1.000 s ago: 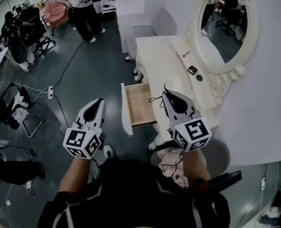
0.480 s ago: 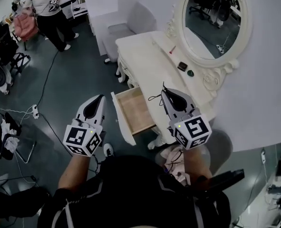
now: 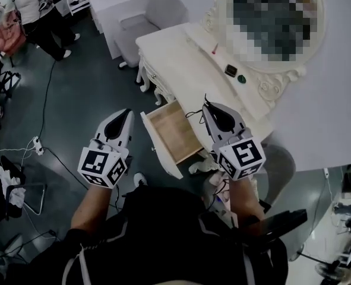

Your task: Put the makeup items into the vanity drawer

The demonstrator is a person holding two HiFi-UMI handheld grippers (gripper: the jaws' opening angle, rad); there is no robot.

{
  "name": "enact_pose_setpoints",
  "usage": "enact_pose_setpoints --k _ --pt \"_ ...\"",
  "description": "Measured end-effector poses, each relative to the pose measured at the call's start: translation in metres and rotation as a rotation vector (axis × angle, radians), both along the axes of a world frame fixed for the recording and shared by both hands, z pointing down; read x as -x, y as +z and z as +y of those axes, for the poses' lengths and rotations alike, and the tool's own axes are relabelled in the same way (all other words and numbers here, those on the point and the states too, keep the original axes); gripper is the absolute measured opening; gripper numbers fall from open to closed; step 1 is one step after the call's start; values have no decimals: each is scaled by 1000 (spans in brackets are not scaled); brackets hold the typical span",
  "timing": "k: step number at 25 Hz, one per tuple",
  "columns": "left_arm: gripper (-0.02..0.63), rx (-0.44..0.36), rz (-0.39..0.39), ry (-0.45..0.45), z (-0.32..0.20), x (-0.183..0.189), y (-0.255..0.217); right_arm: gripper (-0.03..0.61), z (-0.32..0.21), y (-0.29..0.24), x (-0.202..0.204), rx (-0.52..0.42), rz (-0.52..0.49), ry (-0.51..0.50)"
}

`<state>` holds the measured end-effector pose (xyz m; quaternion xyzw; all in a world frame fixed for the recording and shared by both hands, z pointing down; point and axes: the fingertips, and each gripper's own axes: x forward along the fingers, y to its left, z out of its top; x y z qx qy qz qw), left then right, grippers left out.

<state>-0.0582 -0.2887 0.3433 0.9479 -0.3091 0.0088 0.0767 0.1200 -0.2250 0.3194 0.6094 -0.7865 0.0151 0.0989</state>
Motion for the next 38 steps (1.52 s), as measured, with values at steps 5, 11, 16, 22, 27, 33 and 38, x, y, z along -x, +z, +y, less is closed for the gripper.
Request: enact_pose_setpoints --k 5,11,16,22,27,33,38 --pt "3 33 -15 71 -18 1 20 20 -21 24 7 36 1 55" --pt "3 110 -34 144 -21 -5 57 20 -45 73 0 102 -22 126" --pt "3 150 -85 118 -16 -6 92 21 -54 130 -3 200 -17 80" --pt "3 205 -109 63 -9 -14 127 21 -67 190 -7 288 -17 1" --pt "4 240 -112 23 7 -12 149 20 -73 238 1 378 -44 -51" --pt "3 298 -142 -42 17 -12 182 20 -80 303 2 474 -2 -103" --pt "3 321 -165 -96 18 -6 201 20 -85 354 9 558 19 -114"
